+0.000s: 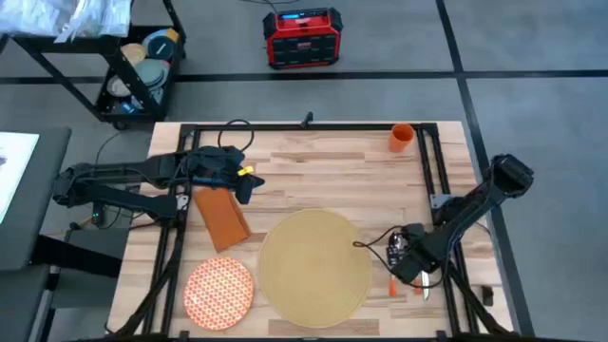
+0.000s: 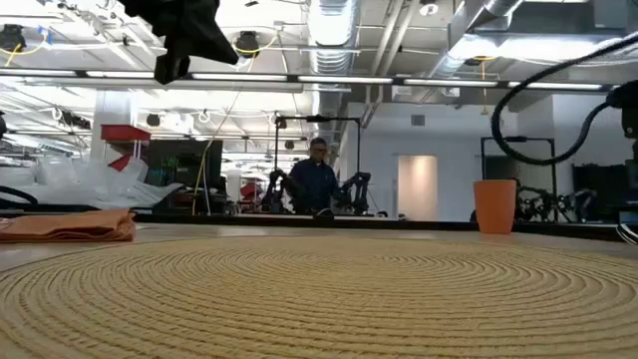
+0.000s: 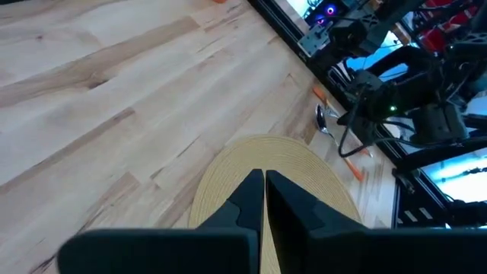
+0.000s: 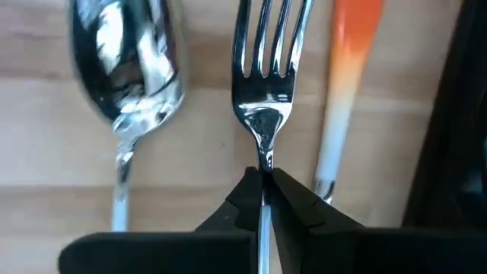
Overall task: Set table place
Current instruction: Put the fork on the orange table napkin
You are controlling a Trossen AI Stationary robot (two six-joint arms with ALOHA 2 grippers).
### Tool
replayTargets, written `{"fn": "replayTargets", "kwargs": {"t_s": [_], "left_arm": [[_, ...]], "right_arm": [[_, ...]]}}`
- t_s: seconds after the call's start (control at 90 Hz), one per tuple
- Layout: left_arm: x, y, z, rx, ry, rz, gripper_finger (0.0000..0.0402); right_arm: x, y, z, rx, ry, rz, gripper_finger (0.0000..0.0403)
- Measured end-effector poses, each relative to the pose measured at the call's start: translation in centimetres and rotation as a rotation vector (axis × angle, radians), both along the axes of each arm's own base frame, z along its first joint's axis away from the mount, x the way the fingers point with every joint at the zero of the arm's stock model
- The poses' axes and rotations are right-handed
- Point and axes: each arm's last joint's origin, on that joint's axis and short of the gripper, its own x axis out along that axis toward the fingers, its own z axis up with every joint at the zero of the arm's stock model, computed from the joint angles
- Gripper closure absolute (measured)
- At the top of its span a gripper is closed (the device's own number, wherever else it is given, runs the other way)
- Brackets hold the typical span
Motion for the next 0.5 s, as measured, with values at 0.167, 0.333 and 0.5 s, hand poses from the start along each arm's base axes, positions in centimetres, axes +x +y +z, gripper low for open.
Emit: {"fn": "replayTargets", "kwargs": {"t_s": [0.167,0.333,0.5], "left_arm": [[-0.3,0.0,-0.4,-0.009,0.052,0.001,0.0402],[-1.1,-0.2,-0.7,-0.02,0.111,0.003,0.0402],[-3.3,-0.1,-0.1,-0.013,0.122,0.038,0.0402]], "right_arm": [[1.4,0.5,1.8,0.0,-0.073,0.034,0.0403],[4.1,-1.0,4.3,0.003,-0.108,0.158,0.0403],[8.4,-5.8,6.9,-0.083,-0.202,0.278,0.0403]]}}
